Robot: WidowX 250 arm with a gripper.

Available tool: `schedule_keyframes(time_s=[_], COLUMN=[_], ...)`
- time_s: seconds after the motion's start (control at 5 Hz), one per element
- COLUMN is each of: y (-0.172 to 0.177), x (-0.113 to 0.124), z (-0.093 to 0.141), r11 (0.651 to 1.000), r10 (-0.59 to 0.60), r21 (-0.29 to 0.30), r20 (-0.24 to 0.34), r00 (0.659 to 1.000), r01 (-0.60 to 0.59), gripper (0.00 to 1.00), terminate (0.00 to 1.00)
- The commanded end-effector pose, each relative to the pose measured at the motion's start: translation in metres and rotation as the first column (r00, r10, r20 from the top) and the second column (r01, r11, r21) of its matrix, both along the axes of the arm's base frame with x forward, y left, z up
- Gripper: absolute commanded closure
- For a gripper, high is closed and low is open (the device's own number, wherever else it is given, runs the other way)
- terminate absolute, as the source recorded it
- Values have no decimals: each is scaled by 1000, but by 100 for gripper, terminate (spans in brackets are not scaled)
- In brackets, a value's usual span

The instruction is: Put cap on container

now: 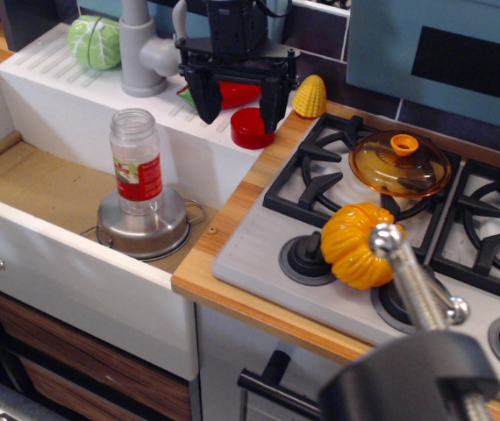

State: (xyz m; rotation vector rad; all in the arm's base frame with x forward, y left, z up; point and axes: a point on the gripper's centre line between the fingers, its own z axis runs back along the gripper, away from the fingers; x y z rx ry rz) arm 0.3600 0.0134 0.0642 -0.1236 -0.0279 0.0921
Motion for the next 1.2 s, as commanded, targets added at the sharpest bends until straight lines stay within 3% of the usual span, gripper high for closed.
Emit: schedule_keyframes(time_s=[0.0, 0.4, 0.8, 1.0], y=[0, 36, 44, 35], x=[0, 47, 59, 65], z=[0, 13, 1, -3], r11=[1000, 999, 999, 997], r10=[0, -18, -30, -19], r21=[0, -38, -38, -74], r20=[0, -10, 31, 32], r00=[1000, 1000, 999, 999], r01=[0, 17, 31, 21], gripper=[0, 0, 0, 0], terminate=[0, 0, 0, 0])
